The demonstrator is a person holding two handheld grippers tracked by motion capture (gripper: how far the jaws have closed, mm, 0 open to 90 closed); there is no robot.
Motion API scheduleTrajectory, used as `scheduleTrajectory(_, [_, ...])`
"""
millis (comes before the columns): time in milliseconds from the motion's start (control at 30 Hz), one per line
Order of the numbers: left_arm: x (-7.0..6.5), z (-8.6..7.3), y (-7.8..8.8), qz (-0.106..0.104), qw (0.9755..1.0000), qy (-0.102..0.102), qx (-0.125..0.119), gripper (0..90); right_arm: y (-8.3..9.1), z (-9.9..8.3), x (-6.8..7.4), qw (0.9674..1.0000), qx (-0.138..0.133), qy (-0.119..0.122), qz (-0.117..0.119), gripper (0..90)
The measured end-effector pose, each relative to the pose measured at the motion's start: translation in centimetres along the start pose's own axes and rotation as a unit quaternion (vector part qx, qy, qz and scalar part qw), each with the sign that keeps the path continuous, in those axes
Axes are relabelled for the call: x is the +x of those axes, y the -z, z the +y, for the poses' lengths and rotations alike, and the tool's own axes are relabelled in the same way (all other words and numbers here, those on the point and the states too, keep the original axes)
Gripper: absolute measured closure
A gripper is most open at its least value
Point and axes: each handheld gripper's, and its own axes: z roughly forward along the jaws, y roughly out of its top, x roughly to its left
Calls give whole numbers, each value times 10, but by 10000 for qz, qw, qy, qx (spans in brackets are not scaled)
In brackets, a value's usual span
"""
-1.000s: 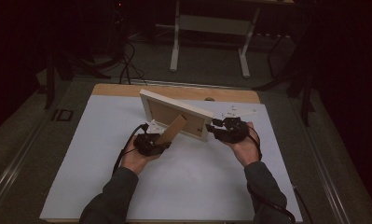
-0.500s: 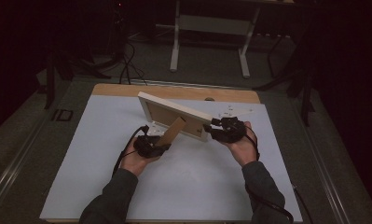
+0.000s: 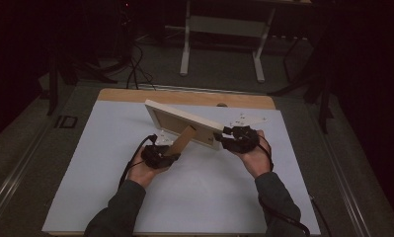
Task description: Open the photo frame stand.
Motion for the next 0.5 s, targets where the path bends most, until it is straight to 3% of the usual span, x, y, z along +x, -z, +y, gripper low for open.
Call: scheduleTrajectory(500, [-3,-5,-1,-45,10000,14,7,746,1,-2,8,9999,17,134,-18,602])
